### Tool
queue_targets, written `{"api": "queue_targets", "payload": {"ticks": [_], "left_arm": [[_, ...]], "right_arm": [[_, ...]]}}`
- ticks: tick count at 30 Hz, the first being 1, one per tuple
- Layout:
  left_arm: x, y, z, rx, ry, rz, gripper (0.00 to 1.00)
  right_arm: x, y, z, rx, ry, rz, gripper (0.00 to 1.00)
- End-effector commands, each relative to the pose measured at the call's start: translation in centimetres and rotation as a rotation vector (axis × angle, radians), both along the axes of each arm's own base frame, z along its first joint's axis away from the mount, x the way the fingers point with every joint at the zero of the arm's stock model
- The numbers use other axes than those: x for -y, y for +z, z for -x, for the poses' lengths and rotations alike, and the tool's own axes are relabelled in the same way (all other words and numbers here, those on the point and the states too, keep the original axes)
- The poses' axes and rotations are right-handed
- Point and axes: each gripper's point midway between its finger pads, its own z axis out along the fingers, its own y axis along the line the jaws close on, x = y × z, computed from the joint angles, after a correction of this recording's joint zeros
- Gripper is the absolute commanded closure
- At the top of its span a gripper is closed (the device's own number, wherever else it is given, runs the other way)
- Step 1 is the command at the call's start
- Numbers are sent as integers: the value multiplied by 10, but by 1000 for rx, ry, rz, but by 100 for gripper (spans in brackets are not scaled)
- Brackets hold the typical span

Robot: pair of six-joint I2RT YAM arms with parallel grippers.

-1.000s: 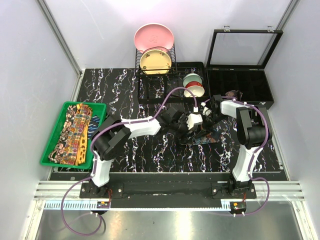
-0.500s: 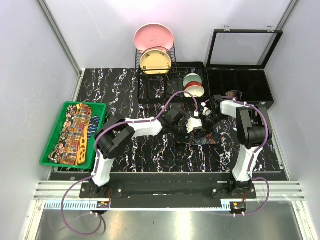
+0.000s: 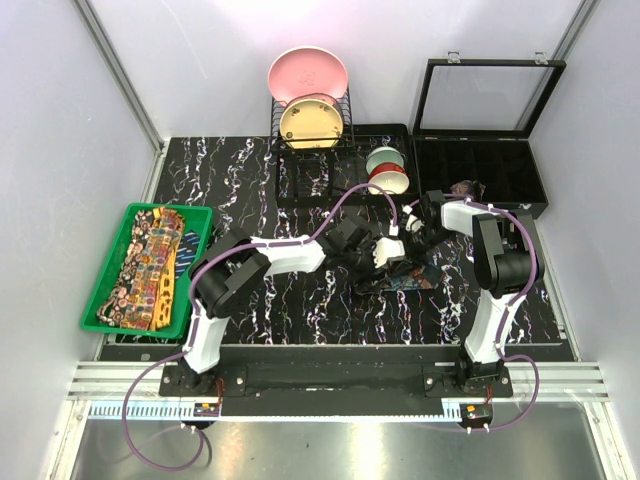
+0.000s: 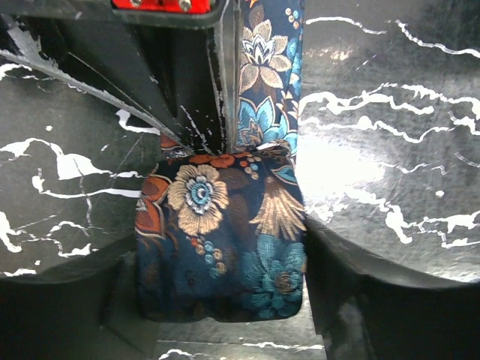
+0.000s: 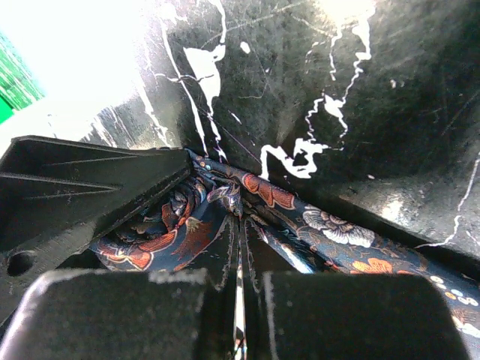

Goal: Roll the ties
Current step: Roll the tie at the center of the board.

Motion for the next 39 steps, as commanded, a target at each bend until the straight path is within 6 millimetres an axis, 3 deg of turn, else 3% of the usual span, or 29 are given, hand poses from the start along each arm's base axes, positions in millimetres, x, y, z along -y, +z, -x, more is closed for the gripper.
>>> {"api": "queue_targets", "payload": {"ticks": [1, 5, 8, 9, 12, 15, 19, 22, 24, 32, 38, 39], "left_arm": [[16, 28, 6, 0, -23, 78, 28], [20, 19, 7, -24, -23, 66, 33], [20, 12, 7, -27, -32, 51, 53], [19, 10, 7, -24, -36, 48, 66], [12, 4, 9, -14, -46, 19, 72], [8, 8, 7, 13, -37, 21, 68], [9, 22, 5, 28, -11, 54, 28], [17, 31, 4, 22, -2, 85, 8], [21, 33, 3, 6, 8, 91, 4], [31, 20, -4, 18, 19, 71, 15], [28, 13, -1, 19, 2, 48, 33], [27, 13, 1, 13, -5, 48, 46]], "right_arm": [[8, -13, -4, 20, -4, 55, 100], [8, -14, -4, 19, -8, 56, 100], [8, -15, -4, 16, -9, 57, 100], [8, -16, -3, 13, -8, 57, 100], [9, -19, -1, 5, -9, 58, 100], [9, -18, 0, 6, -10, 58, 100], [8, -16, -2, 15, -12, 55, 100], [7, -16, -2, 13, -14, 51, 100], [7, -17, -2, 12, -15, 51, 100], [8, -18, -1, 10, -19, 49, 100], [7, -18, -2, 11, -18, 48, 100], [7, -18, -3, 12, -19, 49, 100]]}}
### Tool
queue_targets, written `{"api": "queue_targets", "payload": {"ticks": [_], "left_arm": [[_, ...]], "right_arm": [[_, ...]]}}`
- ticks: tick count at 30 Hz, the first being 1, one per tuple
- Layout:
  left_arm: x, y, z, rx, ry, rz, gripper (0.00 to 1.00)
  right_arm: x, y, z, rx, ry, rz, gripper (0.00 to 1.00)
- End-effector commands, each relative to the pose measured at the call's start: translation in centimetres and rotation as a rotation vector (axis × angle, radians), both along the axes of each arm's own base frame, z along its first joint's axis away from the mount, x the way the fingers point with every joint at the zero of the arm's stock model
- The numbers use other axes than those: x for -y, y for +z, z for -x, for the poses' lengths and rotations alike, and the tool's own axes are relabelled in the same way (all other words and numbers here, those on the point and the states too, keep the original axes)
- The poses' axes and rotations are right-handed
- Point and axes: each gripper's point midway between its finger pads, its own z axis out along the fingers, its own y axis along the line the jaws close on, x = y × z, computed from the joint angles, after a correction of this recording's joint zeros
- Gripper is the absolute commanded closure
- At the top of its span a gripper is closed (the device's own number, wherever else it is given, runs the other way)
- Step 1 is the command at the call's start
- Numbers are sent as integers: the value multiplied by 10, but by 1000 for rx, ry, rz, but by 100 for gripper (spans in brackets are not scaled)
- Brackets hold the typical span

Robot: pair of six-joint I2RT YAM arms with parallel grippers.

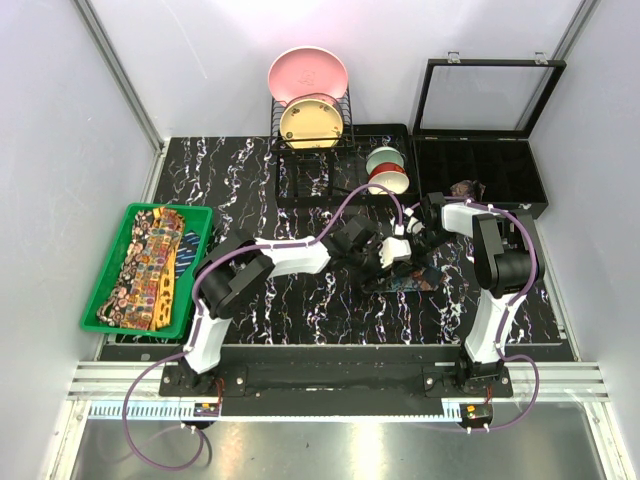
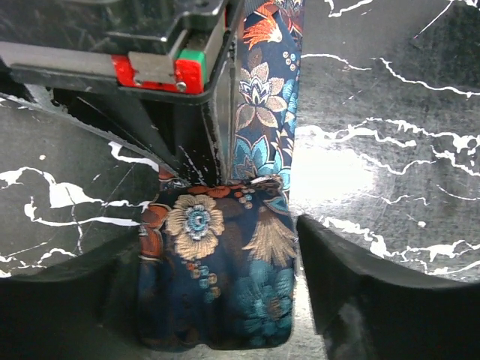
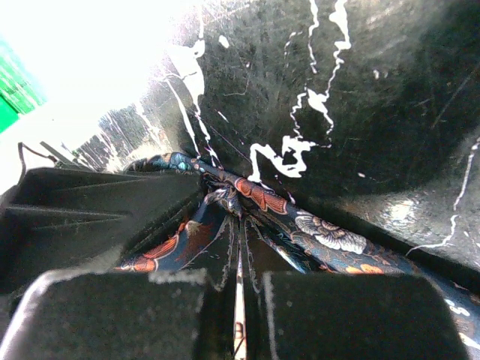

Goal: Roll the ties
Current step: Roll the tie at the center of the board.

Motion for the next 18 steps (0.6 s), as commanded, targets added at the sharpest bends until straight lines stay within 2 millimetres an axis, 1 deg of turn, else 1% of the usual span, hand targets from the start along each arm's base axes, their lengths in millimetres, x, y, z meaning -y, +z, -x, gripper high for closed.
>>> {"api": "queue_targets", "payload": {"ticks": [1, 3, 4, 5, 6, 7, 8, 9, 11, 13, 16, 17, 18], "left_arm": [[10, 8, -4, 34, -26, 28, 52], [9, 7, -2, 35, -35, 24, 62], [9, 7, -2, 39, -41, 23, 69], [9, 7, -2, 40, -41, 20, 72], [7, 6, -1, 41, -44, 13, 72], [7, 7, -2, 49, -45, 14, 60], [5, 7, -1, 51, -44, 11, 50], [5, 9, -2, 56, -38, 15, 46], [3, 12, -1, 62, -39, 20, 34], [3, 14, 0, 60, -40, 24, 33], [2, 7, 2, 67, -48, 4, 46], [3, 1, 1, 66, -49, -13, 56], [-1, -6, 1, 62, -45, -50, 62]], "right_arm": [[7, -15, -6, 34, 5, 52, 100], [7, -15, -6, 32, 2, 54, 100], [7, -15, -5, 32, 4, 55, 100], [7, -15, -5, 32, 3, 52, 100], [7, -15, -5, 31, 2, 54, 100], [7, -15, -5, 29, 0, 54, 100], [7, -16, -4, 28, 1, 54, 100], [7, -16, -4, 27, 2, 54, 100], [7, -15, -5, 33, 1, 55, 100], [7, -15, -5, 27, -2, 53, 100], [3, -11, -5, 26, -1, 21, 100], [0, -8, -5, 28, 3, 0, 100], [-4, -3, -5, 29, 6, -31, 100]]}}
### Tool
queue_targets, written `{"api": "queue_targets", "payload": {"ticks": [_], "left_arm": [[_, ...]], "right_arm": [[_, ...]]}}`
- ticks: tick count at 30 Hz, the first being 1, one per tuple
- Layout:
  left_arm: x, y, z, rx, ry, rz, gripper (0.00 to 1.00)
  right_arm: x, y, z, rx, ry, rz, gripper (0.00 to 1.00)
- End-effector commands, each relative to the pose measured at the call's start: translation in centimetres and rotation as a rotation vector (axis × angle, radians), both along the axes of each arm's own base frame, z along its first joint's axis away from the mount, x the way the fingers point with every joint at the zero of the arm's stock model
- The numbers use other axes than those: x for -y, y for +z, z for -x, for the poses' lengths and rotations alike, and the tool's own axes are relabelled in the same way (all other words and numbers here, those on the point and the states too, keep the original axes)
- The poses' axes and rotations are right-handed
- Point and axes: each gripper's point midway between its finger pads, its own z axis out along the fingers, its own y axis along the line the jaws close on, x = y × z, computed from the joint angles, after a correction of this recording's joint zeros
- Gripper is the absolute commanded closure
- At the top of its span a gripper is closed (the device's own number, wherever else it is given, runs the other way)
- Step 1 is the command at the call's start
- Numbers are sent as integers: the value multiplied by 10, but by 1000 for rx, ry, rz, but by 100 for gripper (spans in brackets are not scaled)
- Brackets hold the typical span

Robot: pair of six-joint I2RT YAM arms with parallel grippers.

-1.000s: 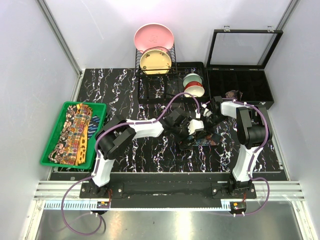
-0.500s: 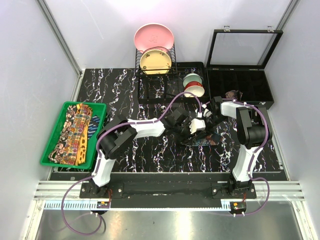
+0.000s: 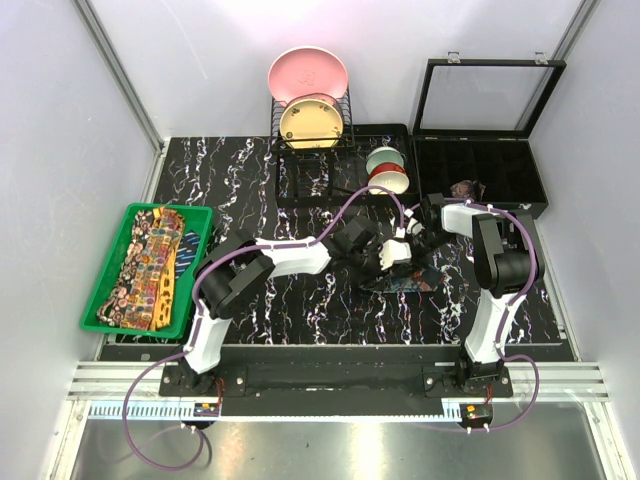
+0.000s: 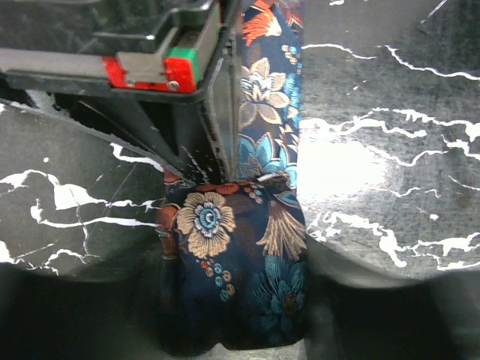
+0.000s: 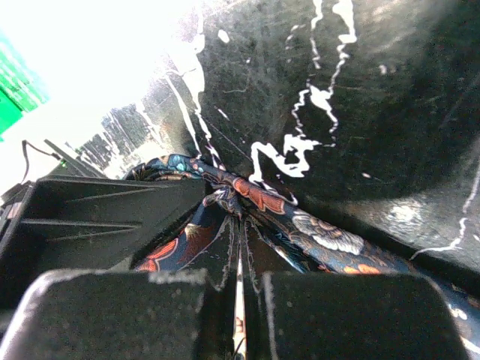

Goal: Roll the ties
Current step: Roll the tie at the center of the board.

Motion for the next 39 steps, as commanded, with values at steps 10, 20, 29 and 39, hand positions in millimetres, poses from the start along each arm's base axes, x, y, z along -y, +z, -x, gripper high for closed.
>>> {"api": "queue_targets", "payload": {"ticks": [10, 20, 29, 39], "left_arm": [[-20, -29, 2, 51, -12, -149, 75], [-20, -27, 0, 60, -15, -149, 73], [-16, -27, 1, 51, -22, -138, 68], [-14, -22, 1, 45, -15, -127, 64]], "right_arm": [[7, 61, -10, 87, 16, -209, 62], [-5, 79, 7, 86, 28, -351, 50], [-3, 51, 16, 68, 67, -300, 55], [-4, 31, 17, 46, 81, -229, 100]]}}
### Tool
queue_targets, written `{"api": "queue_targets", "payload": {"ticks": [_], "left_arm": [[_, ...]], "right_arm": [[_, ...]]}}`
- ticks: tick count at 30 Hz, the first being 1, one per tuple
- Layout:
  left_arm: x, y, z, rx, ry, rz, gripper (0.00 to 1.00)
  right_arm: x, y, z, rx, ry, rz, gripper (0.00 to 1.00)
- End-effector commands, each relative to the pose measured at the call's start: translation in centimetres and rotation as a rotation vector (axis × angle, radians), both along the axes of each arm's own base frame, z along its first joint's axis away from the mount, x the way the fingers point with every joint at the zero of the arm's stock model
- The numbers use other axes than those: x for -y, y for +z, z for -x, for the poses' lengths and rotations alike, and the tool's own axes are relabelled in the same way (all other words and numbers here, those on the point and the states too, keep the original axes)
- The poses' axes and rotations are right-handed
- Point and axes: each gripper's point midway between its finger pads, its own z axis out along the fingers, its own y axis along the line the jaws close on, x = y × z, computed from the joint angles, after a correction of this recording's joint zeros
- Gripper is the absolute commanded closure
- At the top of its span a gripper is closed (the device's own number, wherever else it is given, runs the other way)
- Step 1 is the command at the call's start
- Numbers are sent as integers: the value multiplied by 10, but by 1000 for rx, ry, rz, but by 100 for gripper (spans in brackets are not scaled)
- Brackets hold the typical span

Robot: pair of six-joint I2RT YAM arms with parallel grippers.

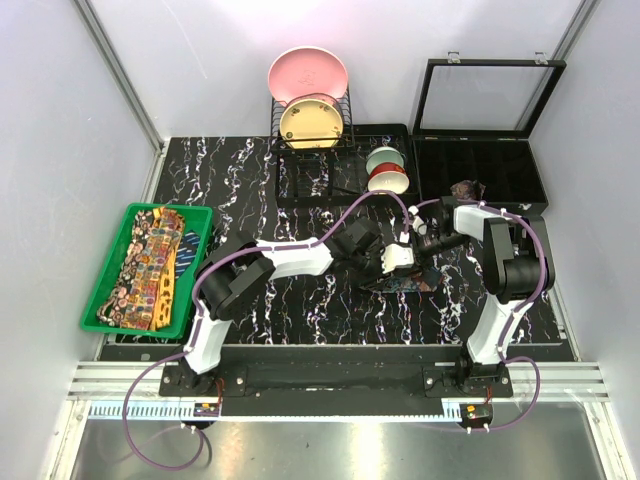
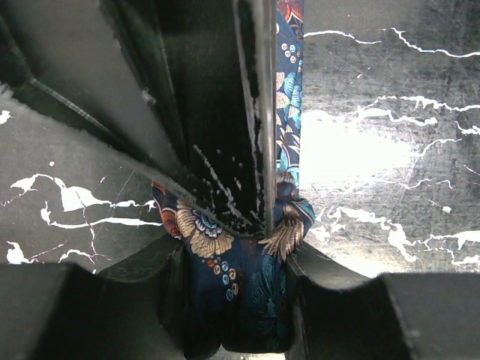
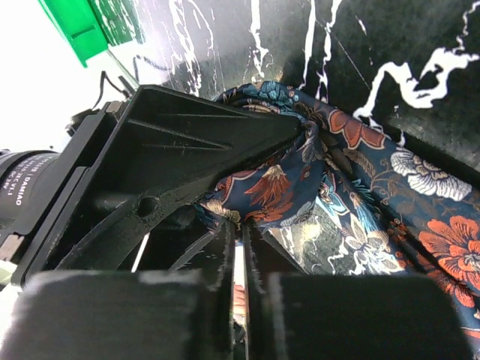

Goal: Roll the ties
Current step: Roll the tie at the center of the board.

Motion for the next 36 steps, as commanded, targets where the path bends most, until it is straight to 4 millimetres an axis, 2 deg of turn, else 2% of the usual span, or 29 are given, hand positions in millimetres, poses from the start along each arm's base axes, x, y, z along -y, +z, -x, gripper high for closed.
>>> {"api": "queue_targets", "payload": {"ticks": [1, 2, 4, 9, 13, 18, 31, 36], "left_arm": [[-11, -19, 3, -21, 14, -76, 64], [-10, -18, 3, -20, 14, -72, 63], [-10, -14, 3, -14, 18, -64, 55], [0, 14, -2, 9, 33, 12, 39], [12, 34, -3, -3, 40, 73, 32], [24, 53, -7, -2, 47, 132, 28], [45, 65, -6, 35, -21, 217, 20], [55, 56, -6, 49, -65, 229, 21]], "right_arm": [[5, -15, -1, 24, 21, 83, 100], [7, -16, 0, 25, 23, 97, 100], [13, -20, 0, 6, -2, 154, 100], [23, -28, 2, -27, -26, 241, 100], [31, -34, -1, -50, -44, 294, 100], [45, -38, -1, -68, -51, 368, 100], [62, -44, -11, -103, -61, 479, 100], [66, -52, -8, -133, -46, 509, 100]]}}
